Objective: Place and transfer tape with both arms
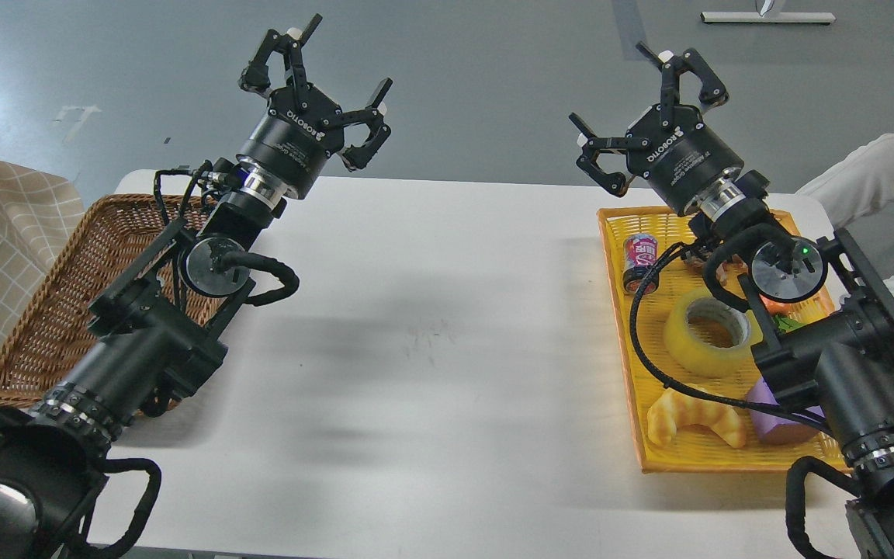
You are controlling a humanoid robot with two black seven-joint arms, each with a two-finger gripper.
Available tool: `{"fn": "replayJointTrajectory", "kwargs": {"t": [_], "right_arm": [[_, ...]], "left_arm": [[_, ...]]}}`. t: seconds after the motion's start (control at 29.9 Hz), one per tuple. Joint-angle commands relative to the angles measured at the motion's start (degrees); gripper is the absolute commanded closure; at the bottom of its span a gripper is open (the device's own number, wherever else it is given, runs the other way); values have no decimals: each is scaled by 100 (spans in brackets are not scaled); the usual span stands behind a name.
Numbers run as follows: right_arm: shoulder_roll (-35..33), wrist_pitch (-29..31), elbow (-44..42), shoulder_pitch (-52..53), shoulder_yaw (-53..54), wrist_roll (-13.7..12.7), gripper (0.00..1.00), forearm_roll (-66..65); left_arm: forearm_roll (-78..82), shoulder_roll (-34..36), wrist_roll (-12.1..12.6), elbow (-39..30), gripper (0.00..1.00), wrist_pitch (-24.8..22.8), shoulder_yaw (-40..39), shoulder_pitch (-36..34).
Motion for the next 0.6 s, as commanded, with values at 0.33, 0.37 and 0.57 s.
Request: {"fn": "replayJointTrajectory", "kwargs": {"t": [0.33, 0.37, 0.57], "right_arm": [[-5, 0, 55, -53, 0, 0, 0, 10], [-5, 0, 55, -53, 0, 0, 0, 10], [-5, 0, 64, -53, 26, 1, 0, 19]], "left_arm": [[-1, -9, -31, 6, 2, 0, 36, 31], [-1, -9, -31, 6, 2, 0, 36, 31], [-1, -9, -31, 6, 2, 0, 45, 14]]}}
